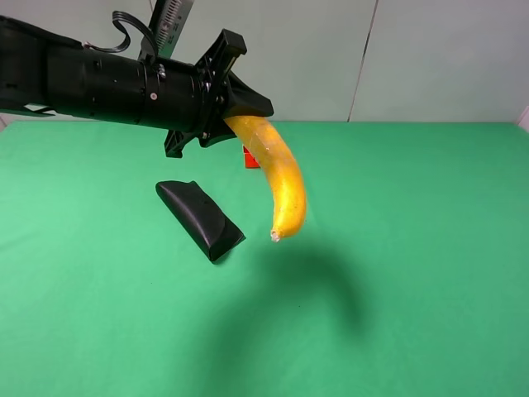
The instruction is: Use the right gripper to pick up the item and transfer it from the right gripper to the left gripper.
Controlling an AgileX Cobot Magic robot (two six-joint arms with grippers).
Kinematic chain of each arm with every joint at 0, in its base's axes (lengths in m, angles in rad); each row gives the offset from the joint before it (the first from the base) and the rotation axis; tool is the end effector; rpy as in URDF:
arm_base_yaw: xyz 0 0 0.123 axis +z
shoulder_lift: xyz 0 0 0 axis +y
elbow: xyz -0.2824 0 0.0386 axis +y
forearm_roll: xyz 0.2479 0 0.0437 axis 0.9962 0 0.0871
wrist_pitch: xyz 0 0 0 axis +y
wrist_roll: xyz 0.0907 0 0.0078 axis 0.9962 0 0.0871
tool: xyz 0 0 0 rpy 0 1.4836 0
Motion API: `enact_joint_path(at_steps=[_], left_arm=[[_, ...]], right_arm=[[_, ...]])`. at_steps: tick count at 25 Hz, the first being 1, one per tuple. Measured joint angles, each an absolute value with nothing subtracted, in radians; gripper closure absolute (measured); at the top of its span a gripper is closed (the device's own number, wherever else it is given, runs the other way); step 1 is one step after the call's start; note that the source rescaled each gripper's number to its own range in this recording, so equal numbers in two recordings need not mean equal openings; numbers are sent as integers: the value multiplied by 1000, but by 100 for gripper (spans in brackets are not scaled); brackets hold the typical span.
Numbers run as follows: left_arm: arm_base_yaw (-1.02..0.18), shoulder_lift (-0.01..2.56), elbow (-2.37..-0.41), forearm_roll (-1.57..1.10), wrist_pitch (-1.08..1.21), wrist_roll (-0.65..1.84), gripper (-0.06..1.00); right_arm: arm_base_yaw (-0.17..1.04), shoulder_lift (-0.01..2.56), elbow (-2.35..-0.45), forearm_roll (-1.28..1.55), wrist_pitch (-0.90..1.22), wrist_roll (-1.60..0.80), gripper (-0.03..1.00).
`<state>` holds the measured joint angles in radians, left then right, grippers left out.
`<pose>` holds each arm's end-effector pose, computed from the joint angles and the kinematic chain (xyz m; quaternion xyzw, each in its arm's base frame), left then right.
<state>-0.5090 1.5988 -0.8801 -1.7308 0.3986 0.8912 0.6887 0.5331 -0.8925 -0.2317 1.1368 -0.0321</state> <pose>0.2736 -0.1928 0.2289 -0.0542 0.8626 -0.4307 0.2597 0.0601 0.0249 0.3718 -0.3162 0.8411 0.0271 0.4380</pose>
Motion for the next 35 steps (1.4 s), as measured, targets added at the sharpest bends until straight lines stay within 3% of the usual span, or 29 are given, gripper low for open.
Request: enact_joint_path(at_steps=[13, 28, 32, 35], left_arm=[[-509, 1599, -880, -1731, 400, 907, 94], [-509, 1599, -880, -1731, 400, 907, 94], [-509, 1599, -880, -1731, 402, 908, 94], [-509, 1599, -880, -1731, 402, 926, 94]], right_arm=[[689, 52, -572, -76, 1021, -33, -3], [687, 20, -487, -18, 1019, 0, -3], [608, 5, -487, -17, 1017, 0, -3], [451, -5, -487, -16, 1017, 0, -3]])
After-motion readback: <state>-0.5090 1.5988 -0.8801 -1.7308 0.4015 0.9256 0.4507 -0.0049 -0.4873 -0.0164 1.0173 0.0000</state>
